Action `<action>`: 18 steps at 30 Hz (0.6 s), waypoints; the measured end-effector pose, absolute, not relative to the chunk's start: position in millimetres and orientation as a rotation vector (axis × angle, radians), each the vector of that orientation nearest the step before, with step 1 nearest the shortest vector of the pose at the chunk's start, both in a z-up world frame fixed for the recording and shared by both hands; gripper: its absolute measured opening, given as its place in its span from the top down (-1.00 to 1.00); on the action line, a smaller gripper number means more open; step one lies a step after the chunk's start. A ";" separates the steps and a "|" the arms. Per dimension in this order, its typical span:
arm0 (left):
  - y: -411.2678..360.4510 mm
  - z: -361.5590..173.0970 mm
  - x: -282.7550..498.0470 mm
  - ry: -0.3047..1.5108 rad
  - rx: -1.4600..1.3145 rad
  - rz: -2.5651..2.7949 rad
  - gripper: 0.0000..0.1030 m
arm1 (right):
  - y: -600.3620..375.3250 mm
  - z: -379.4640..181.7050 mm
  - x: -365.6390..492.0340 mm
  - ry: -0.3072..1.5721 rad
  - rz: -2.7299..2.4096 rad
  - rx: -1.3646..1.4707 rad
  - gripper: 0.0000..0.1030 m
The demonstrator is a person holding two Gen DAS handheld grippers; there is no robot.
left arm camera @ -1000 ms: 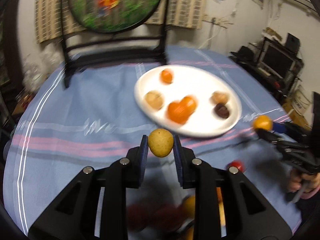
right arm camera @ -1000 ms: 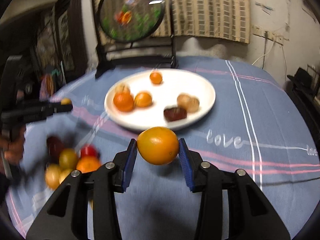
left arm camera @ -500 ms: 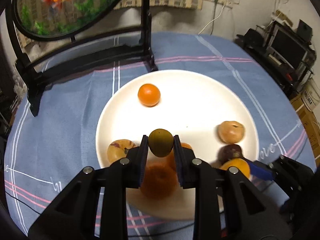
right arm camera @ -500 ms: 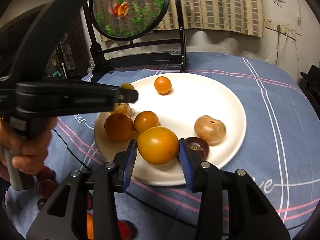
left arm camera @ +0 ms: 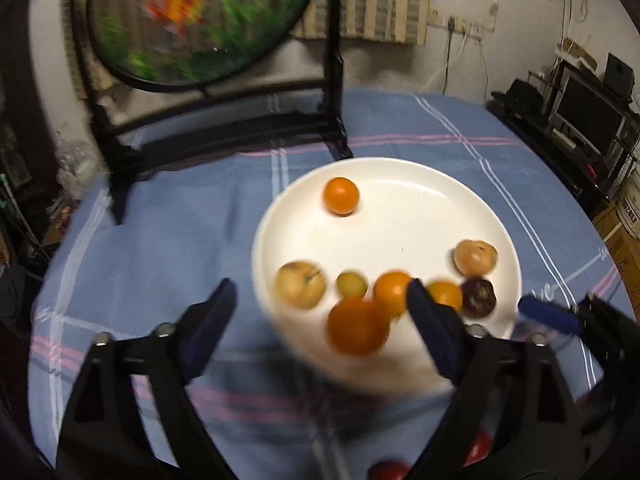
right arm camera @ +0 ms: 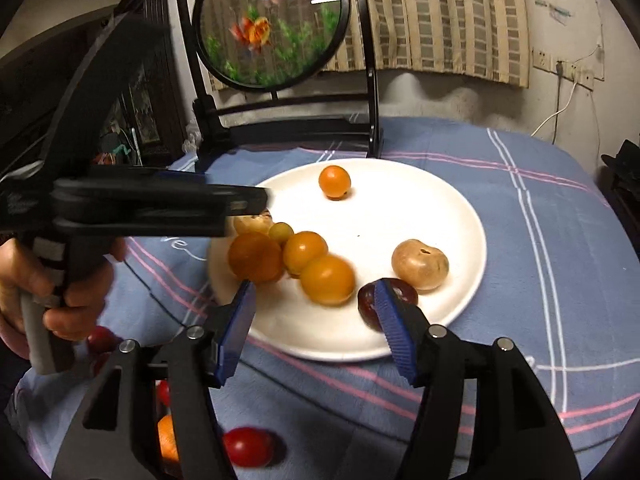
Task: Organize fruits
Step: 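Carry both fruits onto the white plate and open both grippers, then grasp a dark purple fruit with the right gripper while the left gripper grasps a large tan fruit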
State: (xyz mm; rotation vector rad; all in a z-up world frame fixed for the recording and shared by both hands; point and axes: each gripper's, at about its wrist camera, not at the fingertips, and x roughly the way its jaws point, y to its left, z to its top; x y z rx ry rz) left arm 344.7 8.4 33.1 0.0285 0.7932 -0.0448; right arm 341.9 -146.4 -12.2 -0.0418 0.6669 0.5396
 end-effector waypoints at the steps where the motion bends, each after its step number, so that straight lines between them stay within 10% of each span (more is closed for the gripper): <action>1: 12.6 36.7 330.4 0.776 0.030 -0.040 -0.85 | -148.0 -10.2 336.2 0.660 0.542 -0.043 -0.21; 18: 58.3 -3.9 162.3 0.650 -0.002 0.021 -0.94 | -140.3 -18.2 208.7 0.617 0.664 -0.139 -0.21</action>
